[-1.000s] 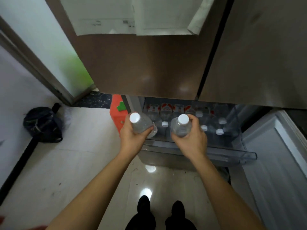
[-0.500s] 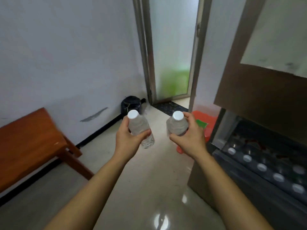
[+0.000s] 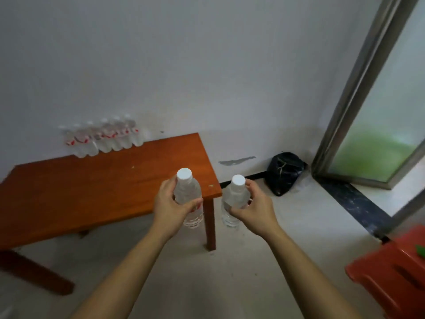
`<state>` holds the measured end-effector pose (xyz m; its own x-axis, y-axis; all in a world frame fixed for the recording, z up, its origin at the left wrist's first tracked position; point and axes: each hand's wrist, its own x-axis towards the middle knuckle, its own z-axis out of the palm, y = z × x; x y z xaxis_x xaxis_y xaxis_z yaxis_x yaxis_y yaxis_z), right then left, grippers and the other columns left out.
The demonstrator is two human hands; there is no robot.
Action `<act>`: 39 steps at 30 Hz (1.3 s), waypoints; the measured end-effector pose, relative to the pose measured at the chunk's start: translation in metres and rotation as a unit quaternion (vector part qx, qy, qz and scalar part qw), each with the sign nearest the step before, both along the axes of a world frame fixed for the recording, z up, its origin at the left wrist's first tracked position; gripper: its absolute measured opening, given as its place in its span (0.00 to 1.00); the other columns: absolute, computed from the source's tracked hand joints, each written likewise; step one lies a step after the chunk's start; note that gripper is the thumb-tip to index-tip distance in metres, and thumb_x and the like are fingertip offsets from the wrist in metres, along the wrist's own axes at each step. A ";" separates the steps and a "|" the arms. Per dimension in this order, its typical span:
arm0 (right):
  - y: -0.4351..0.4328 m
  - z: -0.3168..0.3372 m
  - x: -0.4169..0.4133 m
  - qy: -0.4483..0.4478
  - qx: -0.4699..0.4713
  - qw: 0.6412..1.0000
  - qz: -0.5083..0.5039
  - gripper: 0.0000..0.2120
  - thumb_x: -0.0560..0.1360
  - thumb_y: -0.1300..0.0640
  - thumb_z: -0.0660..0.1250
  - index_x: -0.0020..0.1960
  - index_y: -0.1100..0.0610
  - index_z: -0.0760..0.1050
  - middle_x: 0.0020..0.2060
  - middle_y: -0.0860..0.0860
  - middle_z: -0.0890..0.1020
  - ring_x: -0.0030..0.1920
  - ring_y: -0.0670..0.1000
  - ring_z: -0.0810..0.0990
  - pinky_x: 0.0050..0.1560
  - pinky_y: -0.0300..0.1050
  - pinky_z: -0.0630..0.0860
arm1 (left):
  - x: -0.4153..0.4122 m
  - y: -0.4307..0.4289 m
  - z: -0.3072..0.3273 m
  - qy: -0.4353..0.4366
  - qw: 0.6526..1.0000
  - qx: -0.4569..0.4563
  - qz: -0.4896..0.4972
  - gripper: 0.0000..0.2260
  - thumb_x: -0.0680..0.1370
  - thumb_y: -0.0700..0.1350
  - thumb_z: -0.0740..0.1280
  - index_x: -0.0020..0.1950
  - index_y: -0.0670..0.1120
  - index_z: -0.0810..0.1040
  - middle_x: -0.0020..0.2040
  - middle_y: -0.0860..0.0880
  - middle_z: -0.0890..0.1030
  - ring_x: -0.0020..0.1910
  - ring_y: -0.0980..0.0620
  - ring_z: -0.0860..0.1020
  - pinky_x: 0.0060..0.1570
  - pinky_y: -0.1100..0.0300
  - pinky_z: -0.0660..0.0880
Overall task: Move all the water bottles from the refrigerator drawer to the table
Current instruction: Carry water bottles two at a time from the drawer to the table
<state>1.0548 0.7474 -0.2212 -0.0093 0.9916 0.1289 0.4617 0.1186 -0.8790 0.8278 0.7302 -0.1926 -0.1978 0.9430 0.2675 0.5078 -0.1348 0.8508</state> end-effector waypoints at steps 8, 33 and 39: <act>0.125 -0.018 -0.148 0.013 0.011 0.991 0.135 0.28 0.68 0.48 0.79 0.64 0.40 0.70 0.52 0.36 0.80 0.51 0.35 0.79 0.46 0.27 0.73 | -0.136 0.077 -0.024 -0.003 0.992 -0.017 0.125 0.31 0.67 0.45 0.80 0.67 0.51 0.72 0.62 0.50 0.71 0.61 0.52 0.73 0.60 0.52 0.74; 0.466 -0.059 -0.530 -0.140 0.052 0.916 0.371 0.34 0.68 0.55 0.79 0.70 0.48 0.68 0.63 0.49 0.78 0.63 0.52 0.77 0.61 0.52 0.76 | -0.490 0.335 -0.075 0.033 0.952 -0.088 0.290 0.30 0.66 0.46 0.81 0.65 0.49 0.74 0.58 0.53 0.75 0.56 0.53 0.75 0.55 0.55 0.74; 0.511 -0.093 -0.627 -0.177 0.011 0.937 0.302 0.36 0.70 0.57 0.78 0.74 0.48 0.67 0.71 0.52 0.71 0.69 0.53 0.71 0.65 0.42 0.64 | -0.605 0.409 -0.116 0.062 0.964 -0.138 0.218 0.30 0.66 0.46 0.81 0.66 0.47 0.77 0.63 0.50 0.74 0.59 0.54 0.73 0.56 0.60 0.70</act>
